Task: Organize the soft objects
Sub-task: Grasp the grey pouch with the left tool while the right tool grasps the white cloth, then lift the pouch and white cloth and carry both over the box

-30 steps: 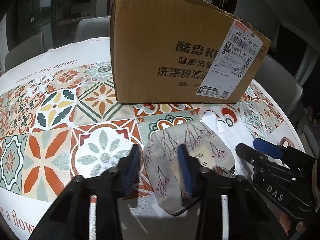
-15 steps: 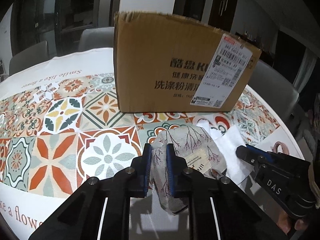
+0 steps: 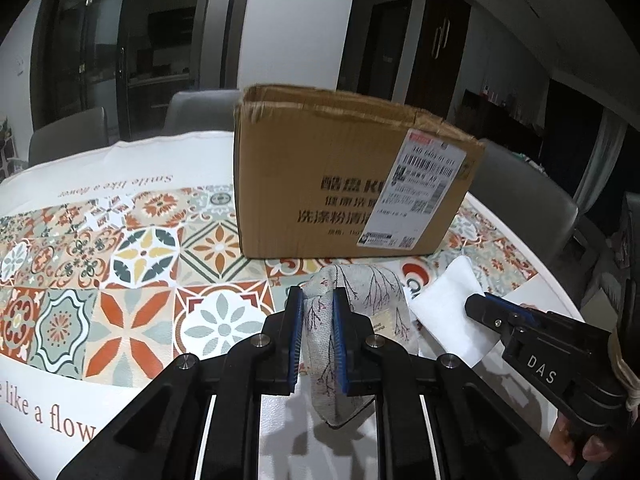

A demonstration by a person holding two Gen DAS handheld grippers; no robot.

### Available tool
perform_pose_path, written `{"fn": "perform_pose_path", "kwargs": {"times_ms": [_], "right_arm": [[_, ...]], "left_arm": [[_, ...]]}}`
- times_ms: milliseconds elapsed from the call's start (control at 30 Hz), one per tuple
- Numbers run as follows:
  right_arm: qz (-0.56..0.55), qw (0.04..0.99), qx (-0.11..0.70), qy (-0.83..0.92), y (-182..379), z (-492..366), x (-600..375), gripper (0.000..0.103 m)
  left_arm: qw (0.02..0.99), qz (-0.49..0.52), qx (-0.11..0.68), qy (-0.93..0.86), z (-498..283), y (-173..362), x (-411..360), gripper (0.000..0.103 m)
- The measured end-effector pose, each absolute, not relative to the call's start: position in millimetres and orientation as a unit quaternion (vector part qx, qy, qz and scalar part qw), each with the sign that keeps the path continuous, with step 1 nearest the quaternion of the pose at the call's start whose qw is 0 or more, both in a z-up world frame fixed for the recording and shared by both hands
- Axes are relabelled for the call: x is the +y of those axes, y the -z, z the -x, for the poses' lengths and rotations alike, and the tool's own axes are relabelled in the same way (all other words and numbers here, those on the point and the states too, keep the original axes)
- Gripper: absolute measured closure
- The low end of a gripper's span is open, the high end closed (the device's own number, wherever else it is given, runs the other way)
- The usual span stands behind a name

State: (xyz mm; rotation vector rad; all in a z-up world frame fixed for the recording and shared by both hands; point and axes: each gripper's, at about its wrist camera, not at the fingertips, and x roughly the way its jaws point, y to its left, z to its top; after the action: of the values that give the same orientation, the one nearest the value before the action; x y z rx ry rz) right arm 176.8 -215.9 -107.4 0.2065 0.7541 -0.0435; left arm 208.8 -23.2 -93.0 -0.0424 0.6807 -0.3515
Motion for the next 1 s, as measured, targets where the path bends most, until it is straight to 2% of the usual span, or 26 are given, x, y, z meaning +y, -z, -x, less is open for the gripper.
{"fn": "perform_pose_path", "kwargs": {"times_ms": [1000], "right_arm": [[-0.095,0.965,0.243,0.005,12,-141,-212,0.094]], "left_arm": [[0.963,0.02,0.213,0.163,-179,1,-19,0.087]]}}
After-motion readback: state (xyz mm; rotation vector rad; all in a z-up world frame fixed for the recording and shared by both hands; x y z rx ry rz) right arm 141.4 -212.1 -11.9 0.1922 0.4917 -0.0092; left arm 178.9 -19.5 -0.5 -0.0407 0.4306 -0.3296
